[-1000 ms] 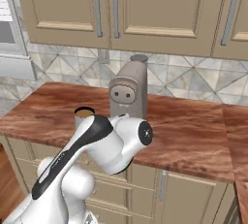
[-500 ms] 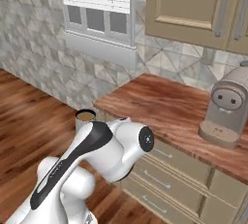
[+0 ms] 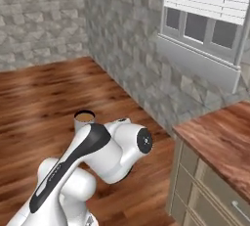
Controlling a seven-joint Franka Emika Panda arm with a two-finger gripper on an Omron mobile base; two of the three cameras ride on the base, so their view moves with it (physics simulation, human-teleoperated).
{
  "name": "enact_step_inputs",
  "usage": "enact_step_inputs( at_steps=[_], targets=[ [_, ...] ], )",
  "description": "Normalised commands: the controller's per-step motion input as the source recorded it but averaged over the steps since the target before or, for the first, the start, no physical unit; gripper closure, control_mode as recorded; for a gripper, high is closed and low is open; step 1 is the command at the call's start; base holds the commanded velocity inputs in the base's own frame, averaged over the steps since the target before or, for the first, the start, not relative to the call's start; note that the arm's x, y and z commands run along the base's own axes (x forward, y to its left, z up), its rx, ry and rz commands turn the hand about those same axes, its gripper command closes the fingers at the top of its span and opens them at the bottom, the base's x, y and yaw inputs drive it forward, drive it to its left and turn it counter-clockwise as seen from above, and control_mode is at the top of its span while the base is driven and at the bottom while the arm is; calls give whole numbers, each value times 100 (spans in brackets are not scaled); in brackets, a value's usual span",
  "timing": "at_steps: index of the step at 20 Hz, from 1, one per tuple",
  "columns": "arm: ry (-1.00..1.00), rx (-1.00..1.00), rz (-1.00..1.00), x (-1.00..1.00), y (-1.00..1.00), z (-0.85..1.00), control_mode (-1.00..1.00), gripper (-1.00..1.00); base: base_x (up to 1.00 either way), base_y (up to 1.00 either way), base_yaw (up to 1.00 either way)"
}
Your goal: Pick up the brewed coffee from the coffee machine and place it next to the breakfast plate on the dining counter.
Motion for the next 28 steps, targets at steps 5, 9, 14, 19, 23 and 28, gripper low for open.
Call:
enact_step_inputs(
  at_steps=[5, 9, 14, 19, 23, 28],
  targets=[
    [0, 0, 0, 0, 0, 0, 100, 100, 49, 39, 60],
    [0, 0, 0, 0, 0, 0, 100, 100, 49, 28, 63],
    [0, 0, 0, 0, 0, 0, 100, 100, 55, 28, 62],
    [0, 0, 0, 0, 0, 0, 100, 100, 75, 23, 57],
    [0, 0, 0, 0, 0, 0, 100, 100, 95, 5, 54],
    [0, 0, 0, 0, 0, 0, 100, 100, 100, 0, 47]
  ],
)
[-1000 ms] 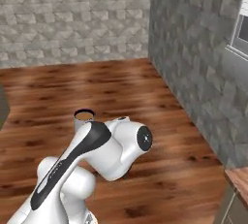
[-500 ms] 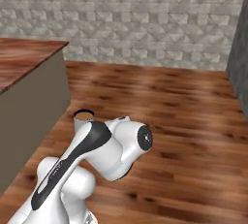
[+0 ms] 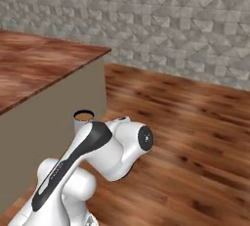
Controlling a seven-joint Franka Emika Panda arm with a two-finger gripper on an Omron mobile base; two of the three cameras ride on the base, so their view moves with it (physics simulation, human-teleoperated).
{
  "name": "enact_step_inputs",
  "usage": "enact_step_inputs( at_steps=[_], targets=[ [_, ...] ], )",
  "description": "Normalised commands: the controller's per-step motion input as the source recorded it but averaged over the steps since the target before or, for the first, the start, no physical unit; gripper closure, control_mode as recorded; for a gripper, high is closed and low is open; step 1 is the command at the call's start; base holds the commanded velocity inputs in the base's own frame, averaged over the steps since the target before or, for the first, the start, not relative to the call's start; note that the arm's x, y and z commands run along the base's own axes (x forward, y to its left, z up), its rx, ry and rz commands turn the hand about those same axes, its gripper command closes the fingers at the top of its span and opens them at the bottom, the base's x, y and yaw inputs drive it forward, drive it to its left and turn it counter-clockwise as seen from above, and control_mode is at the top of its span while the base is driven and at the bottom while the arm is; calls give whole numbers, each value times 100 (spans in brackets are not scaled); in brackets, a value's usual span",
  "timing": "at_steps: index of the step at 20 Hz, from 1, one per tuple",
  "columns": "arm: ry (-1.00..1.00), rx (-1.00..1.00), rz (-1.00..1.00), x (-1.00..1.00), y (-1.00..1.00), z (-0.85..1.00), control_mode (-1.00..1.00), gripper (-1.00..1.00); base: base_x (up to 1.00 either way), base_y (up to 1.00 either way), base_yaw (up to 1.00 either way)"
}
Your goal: Pick up the brewed coffee from the coffee machine and place it next to the breakfast plate on the dining counter.
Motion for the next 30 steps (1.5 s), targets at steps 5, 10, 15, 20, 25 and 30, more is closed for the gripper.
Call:
enact_step_inputs(
  at_steps=[5, 10, 15, 20, 25, 30],
  targets=[
    [0, 0, 0, 0, 0, 0, 100, 100, 96, 8, 50],
    [0, 0, 0, 0, 0, 0, 100, 100, 44, 50, 65],
    [0, 0, 0, 0, 0, 0, 100, 100, 36, 54, 67],
    [0, 0, 0, 0, 0, 0, 100, 100, 50, 31, 65],
    [0, 0, 0, 0, 0, 0, 100, 100, 48, 36, 63],
    [0, 0, 0, 0, 0, 0, 100, 100, 6, 60, 64]
  ],
)
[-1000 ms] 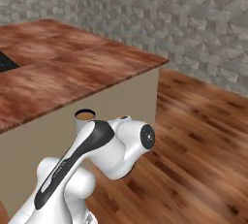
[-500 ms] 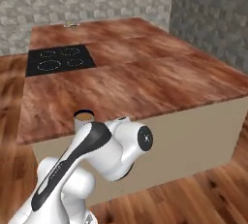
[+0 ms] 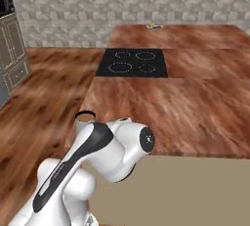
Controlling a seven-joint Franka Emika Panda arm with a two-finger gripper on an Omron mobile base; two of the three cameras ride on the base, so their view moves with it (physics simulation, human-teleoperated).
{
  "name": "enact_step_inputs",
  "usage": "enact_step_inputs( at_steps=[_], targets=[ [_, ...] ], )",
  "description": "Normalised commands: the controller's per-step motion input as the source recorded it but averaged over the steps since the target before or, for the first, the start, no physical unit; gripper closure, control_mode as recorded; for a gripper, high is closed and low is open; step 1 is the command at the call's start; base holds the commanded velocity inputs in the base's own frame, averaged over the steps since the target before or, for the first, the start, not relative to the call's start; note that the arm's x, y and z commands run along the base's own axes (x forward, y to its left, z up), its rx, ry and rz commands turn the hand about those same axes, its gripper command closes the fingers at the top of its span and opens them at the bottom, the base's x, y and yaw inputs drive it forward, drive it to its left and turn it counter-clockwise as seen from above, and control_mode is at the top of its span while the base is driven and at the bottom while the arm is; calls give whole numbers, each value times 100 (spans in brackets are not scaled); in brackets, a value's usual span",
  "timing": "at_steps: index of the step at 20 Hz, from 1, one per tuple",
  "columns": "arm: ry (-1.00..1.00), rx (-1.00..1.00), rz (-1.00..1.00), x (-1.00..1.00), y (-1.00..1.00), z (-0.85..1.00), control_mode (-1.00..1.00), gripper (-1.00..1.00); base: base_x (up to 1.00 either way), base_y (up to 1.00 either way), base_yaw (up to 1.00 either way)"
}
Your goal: Pick up the brewed coffee from the coffee machine and place it next to the breakfast plate on the dining counter.
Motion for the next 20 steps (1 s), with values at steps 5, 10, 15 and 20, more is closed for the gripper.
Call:
enact_step_inputs(
  at_steps=[5, 10, 15, 20],
  targets=[
    [0, 0, 0, 0, 0, 0, 100, 100, -42, 100, 52],
    [0, 0, 0, 0, 0, 0, 100, 100, -20, 100, 36],
    [0, 0, 0, 0, 0, 0, 100, 100, 75, 91, 6],
    [0, 0, 0, 0, 0, 0, 100, 100, 100, 52, -10]
  ],
)
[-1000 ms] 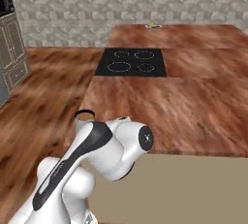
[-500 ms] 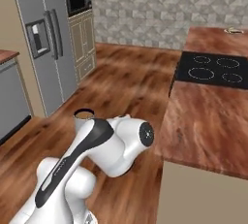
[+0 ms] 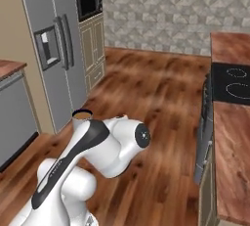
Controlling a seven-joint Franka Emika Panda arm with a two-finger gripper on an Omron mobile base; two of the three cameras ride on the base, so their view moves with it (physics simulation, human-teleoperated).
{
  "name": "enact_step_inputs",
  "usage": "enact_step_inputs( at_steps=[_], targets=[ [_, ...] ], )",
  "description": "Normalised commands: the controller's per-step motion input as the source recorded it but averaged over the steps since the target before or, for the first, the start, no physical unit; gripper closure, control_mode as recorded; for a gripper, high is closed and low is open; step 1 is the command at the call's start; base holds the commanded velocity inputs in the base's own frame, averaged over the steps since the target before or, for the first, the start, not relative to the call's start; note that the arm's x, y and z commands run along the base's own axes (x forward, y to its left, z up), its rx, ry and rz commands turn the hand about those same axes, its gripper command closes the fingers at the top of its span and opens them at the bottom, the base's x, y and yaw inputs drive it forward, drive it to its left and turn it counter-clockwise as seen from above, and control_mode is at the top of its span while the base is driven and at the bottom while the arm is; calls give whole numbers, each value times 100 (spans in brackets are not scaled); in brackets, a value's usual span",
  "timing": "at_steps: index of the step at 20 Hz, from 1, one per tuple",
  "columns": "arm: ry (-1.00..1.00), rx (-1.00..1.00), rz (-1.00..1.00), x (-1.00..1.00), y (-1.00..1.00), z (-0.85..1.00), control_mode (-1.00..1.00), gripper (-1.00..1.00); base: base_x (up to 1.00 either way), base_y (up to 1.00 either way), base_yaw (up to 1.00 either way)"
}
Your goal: Pick up the brewed coffee from the coffee machine and place it next to the breakfast plate on the dining counter.
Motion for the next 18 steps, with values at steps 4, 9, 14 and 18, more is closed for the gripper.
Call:
enact_step_inputs(
  at_steps=[4, 9, 14, 18],
  targets=[
    [0, 0, 0, 0, 0, 0, 100, 100, 100, 35, -19],
    [0, 0, 0, 0, 0, 0, 100, 100, 100, 26, -27],
    [0, 0, 0, 0, 0, 0, 100, 100, 100, 26, -31],
    [0, 0, 0, 0, 0, 0, 100, 100, 100, 27, -31]
  ],
)
